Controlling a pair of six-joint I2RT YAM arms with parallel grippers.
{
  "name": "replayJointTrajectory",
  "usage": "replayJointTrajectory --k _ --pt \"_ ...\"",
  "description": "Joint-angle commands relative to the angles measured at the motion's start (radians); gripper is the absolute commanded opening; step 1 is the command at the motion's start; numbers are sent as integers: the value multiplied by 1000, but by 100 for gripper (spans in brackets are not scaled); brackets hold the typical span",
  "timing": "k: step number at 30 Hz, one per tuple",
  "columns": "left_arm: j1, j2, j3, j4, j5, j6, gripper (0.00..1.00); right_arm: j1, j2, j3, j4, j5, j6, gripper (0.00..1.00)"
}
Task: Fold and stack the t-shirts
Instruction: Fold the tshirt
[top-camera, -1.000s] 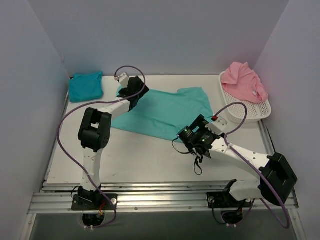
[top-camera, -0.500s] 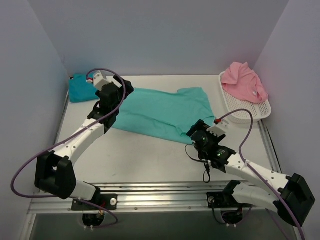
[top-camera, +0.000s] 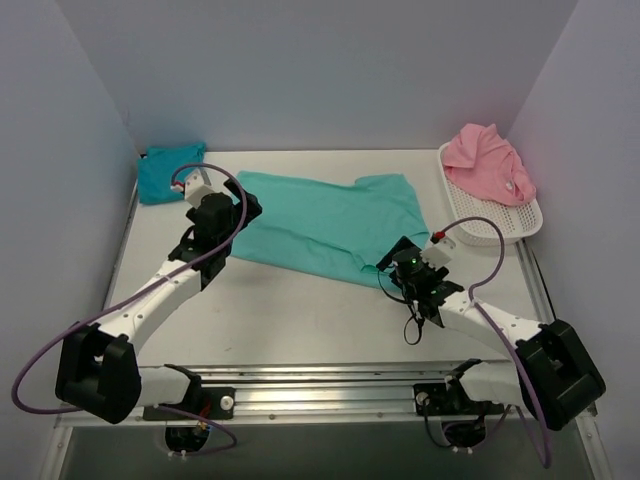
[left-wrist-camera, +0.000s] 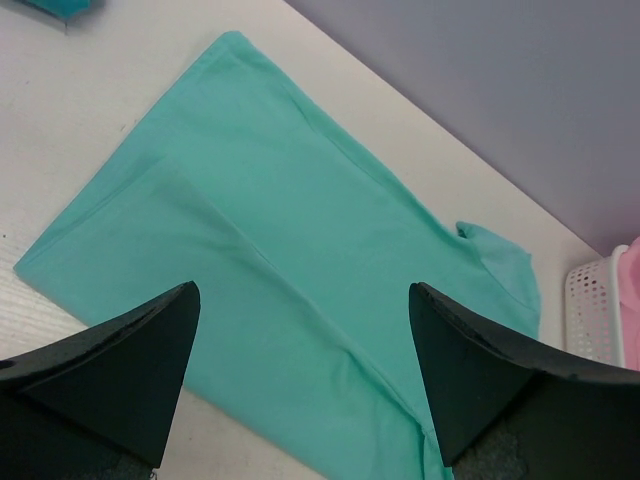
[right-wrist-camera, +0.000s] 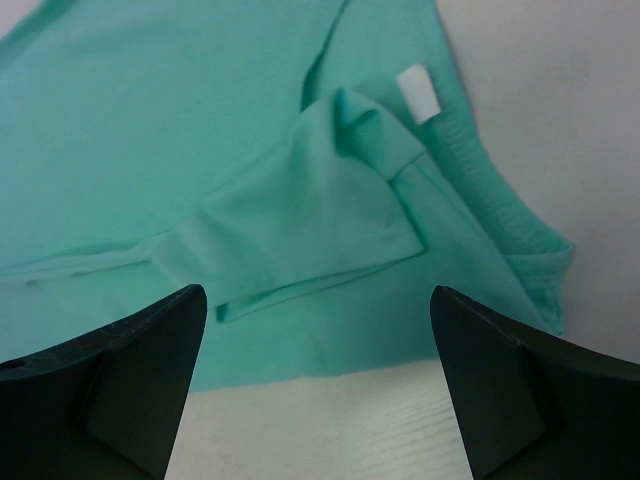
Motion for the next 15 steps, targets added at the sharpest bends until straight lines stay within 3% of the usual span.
replayJointTrajectory --k 1,15 --pt "0 -50 -3 25 14 6 94 -77 64 -27 79 -119 15 90" --pt "2 -34 -20 51 44 2 94 -117 150 -39 142 -117 11 86"
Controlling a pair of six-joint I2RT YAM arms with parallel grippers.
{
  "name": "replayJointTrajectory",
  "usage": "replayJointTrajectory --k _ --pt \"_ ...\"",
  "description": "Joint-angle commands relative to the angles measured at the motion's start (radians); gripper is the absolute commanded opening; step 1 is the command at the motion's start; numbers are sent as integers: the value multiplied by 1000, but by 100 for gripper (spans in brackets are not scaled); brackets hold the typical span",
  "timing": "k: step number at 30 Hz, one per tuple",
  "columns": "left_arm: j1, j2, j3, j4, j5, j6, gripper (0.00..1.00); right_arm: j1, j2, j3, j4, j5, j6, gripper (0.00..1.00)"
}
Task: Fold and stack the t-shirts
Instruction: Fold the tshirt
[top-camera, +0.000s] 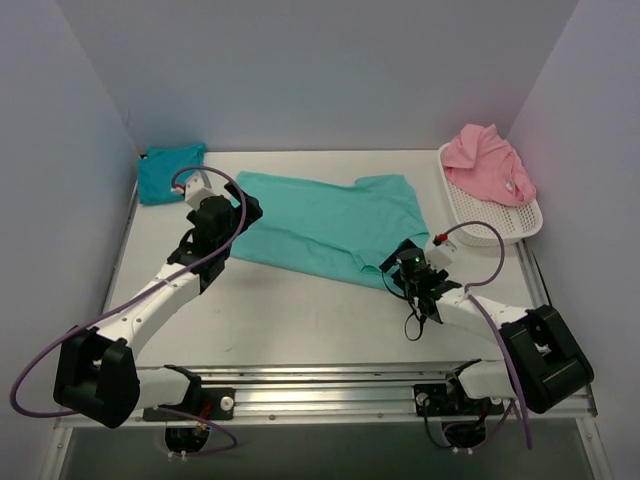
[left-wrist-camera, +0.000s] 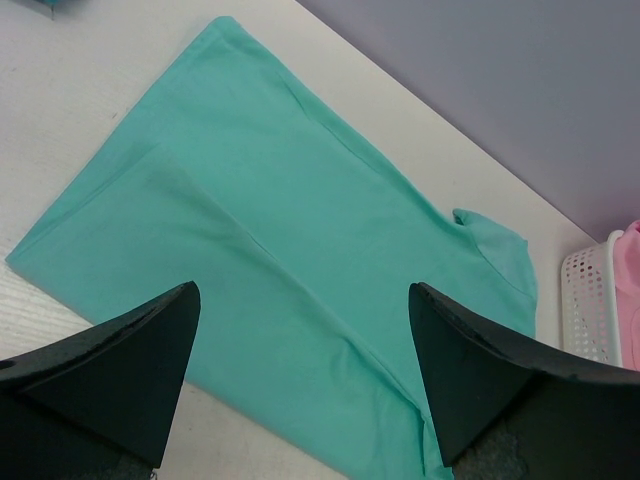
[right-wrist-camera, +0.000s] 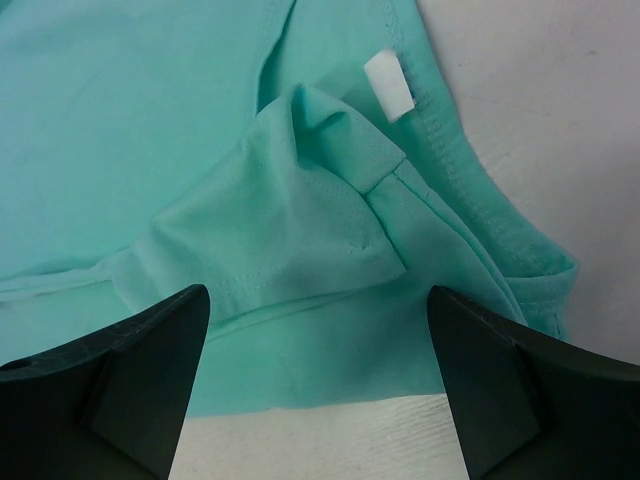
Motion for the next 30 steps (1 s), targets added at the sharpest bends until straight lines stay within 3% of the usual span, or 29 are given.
replayJointTrajectory --k 1,13,25,30 --pt "1 2 3 41 15 2 94 -5 39 5 34 4 -3 86" --pt "1 -3 -7 38 1 5 94 -9 176 63 103 -1 -26 74" --pt "1 5 -14 52 3 5 94 5 -20 118 -76 105 -59 73" --pt "0 8 -12 57 5 5 94 2 18 137 -69 121 -65 73"
